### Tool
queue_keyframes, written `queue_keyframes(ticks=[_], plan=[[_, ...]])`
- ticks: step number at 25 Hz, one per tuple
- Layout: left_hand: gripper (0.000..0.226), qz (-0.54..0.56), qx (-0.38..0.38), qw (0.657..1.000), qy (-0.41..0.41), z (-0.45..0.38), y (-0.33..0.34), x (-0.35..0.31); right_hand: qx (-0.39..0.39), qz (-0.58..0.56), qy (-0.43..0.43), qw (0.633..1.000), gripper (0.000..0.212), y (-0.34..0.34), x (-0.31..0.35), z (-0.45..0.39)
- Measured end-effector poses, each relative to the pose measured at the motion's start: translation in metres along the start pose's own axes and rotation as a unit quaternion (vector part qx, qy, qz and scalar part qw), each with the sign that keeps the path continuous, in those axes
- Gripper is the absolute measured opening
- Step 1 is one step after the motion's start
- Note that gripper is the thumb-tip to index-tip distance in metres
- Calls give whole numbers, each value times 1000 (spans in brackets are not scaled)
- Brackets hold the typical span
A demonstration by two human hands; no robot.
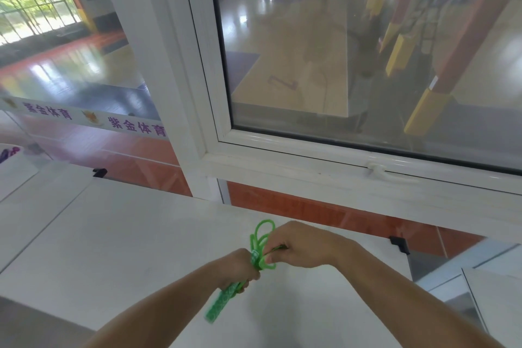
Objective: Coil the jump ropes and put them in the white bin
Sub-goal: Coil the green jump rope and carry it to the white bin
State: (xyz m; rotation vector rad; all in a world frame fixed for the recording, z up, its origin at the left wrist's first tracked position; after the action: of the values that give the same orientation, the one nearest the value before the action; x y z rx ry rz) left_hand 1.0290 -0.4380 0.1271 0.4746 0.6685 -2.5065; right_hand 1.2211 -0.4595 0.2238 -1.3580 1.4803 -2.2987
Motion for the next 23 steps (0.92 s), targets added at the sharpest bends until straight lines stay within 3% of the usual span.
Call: queue_keyframes(ticks=[3, 6, 9, 13, 15, 18, 21, 23], plan=[[11, -187, 25, 979, 81, 13, 26, -15, 9, 45, -42, 998, 23, -8, 10, -11], [27, -373, -18, 911, 175, 36, 48, -24, -26, 12, 14, 1000, 23, -17, -12, -8], [29, -372, -61, 904, 203, 65, 58, -34, -52, -53, 73, 995, 21, -9, -43, 4], [14, -299, -121, 911, 255, 79, 47, -37, -81, -171, 136, 972, 14, 23, -72, 17], [12, -216, -150, 940, 218, 82, 35, -36, -125, -271, 150, 943, 7, 36, -80, 25], [9, -88, -178, 964, 175, 79, 12, -40, -107, -280, 217, 929, 15, 52, -76, 33], [6, 105, -153, 972, 146, 66, -6, -46, -101, -335, 214, 912, 28, 67, -65, 27], [9, 223, -86, 961, 141, 59, -11, -51, -114, -314, 203, 920, 29, 71, -59, 20]])
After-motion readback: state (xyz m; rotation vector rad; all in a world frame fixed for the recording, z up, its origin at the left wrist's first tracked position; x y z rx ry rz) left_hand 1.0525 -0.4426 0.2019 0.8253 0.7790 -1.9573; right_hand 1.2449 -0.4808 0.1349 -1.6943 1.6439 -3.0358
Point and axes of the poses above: each hand's wrist, its own z-axis away from the middle knuckle, its own y-axis out of the palm, x = y × z, the point moved 1 cm from there along -z, towards the middle knuckle, and after that the axes turned 7 degrees about -y, right-handed, at the moved point
